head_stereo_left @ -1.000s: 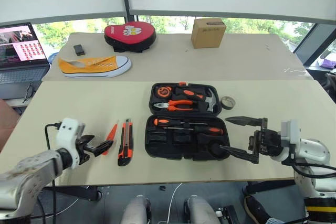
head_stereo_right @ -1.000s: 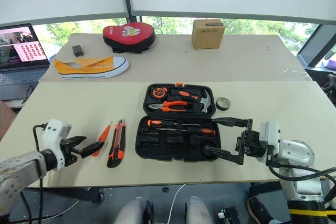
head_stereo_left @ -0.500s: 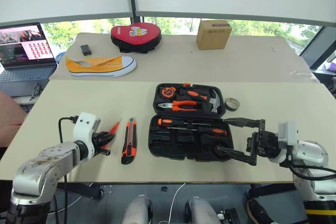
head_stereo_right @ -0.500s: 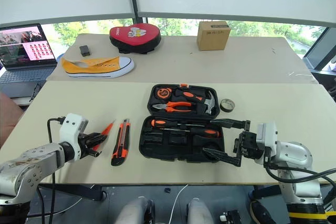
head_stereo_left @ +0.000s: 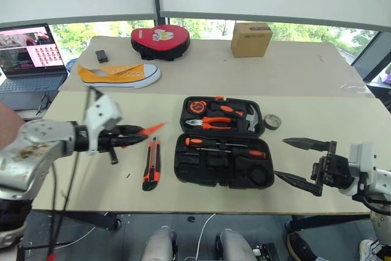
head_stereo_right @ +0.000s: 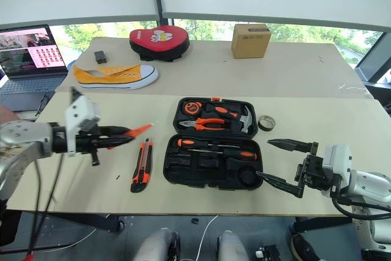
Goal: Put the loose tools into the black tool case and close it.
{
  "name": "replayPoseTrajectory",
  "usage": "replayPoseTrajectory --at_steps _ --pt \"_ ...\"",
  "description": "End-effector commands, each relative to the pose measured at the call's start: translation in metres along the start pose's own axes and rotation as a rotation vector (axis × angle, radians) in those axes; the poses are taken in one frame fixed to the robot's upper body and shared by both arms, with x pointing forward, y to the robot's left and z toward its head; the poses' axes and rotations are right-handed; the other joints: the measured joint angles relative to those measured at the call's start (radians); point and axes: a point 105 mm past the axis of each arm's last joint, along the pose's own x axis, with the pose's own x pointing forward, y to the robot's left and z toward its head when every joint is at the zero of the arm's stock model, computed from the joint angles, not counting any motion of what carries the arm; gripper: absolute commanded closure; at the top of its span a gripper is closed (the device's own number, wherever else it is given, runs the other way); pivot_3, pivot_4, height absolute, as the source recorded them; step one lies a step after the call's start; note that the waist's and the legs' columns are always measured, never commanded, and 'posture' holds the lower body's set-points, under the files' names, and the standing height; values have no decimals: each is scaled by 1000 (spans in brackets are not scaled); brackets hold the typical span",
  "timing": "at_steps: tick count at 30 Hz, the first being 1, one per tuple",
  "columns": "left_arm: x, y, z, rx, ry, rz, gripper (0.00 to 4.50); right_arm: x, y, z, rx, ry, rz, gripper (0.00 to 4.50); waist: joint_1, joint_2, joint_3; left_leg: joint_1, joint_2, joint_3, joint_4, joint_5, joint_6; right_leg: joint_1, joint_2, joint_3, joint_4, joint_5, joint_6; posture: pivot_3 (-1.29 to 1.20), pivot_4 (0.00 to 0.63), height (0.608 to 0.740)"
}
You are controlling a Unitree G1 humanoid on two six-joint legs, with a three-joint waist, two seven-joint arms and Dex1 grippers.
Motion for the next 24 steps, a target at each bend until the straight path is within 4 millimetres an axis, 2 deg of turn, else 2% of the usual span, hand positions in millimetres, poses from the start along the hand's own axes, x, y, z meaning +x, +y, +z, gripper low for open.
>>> replayPoseTrajectory --at_steps 1,6,12,18,24 --pt "32 0 3 137 76 -123 4066 -3 -1 14 -40 -6 -23 0 -6 0 0 -1 0 0 1 0 0 -1 1 1 0 0 1 0 150 740" --pt "66 5 -14 276 207 -194 4066 0 4 17 -33 -5 -29 0 -21 0 1 -1 2 -4 1 0 0 -2 6 3 1 0 1 0 150 740" --pt "82 14 -17 300 224 -137 4066 1 9 18 -20 -5 -37 0 -14 0 1 -1 3 -6 1 0 0 -1 6 3 1 0 2 0 150 740" --pt "97 -1 -18 274 206 -195 4066 0 13 18 -5 0 -47 0 -14 -1 1 -2 2 -7 3 0 0 -1 6 3 2 0 2 0 150 740" --pt "105 0 -21 261 231 -187 4066 5 13 18 2 -3 -42 0 -14 -1 1 -2 2 -8 4 0 0 -1 6 2 2 0 2 0 150 740"
